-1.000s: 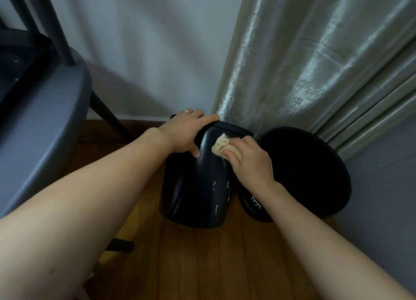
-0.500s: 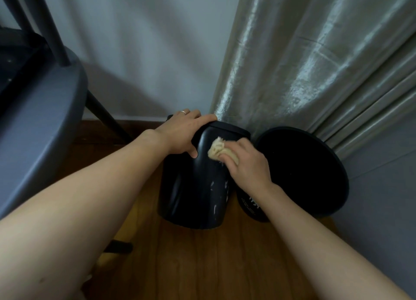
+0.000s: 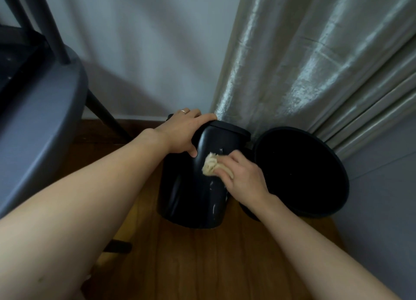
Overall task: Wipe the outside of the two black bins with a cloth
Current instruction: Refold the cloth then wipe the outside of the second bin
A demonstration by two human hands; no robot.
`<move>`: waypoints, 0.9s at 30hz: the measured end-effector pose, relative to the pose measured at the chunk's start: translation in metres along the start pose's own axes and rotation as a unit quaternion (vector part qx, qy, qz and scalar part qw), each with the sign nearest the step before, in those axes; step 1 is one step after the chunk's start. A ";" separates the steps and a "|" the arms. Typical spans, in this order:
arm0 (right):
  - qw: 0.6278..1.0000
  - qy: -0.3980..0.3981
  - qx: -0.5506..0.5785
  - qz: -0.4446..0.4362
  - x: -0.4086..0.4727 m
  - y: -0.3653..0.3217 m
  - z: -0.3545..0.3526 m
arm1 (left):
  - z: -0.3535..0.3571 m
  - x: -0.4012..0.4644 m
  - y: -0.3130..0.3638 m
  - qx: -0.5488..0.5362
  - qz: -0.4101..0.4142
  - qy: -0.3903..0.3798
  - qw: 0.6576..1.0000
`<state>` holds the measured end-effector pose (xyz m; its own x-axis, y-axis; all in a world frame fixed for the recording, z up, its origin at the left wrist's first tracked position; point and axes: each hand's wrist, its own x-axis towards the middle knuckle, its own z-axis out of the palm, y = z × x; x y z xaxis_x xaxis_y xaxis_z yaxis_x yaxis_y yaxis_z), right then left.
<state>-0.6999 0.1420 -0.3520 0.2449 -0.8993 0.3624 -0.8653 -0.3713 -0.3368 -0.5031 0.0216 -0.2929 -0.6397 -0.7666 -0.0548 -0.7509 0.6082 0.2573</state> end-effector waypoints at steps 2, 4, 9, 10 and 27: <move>1.000 -0.016 0.012 -0.015 -0.008 0.003 0.005 | 0.000 0.001 0.000 -0.002 -0.013 -0.004 1.000; 1.000 -0.014 0.015 -0.008 -0.004 0.003 0.007 | -0.001 0.001 0.003 -0.014 -0.035 -0.009 0.999; 1.000 -0.019 0.013 -0.017 -0.001 0.002 0.007 | 0.000 0.003 0.015 -0.062 -0.082 -0.022 0.994; 1.000 -0.019 0.015 -0.020 -0.002 0.002 0.007 | -0.001 0.004 0.016 -0.055 -0.086 -0.025 0.995; 0.999 0.033 -0.035 0.002 0.021 0.002 -0.006 | 0.001 -0.002 0.002 -0.062 -0.052 -0.010 0.997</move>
<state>-0.6988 0.1240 -0.3399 0.2146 -0.8826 0.4183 -0.8950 -0.3492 -0.2775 -0.5035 0.0250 -0.2932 -0.5641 -0.8188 -0.1061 -0.7876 0.4951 0.3669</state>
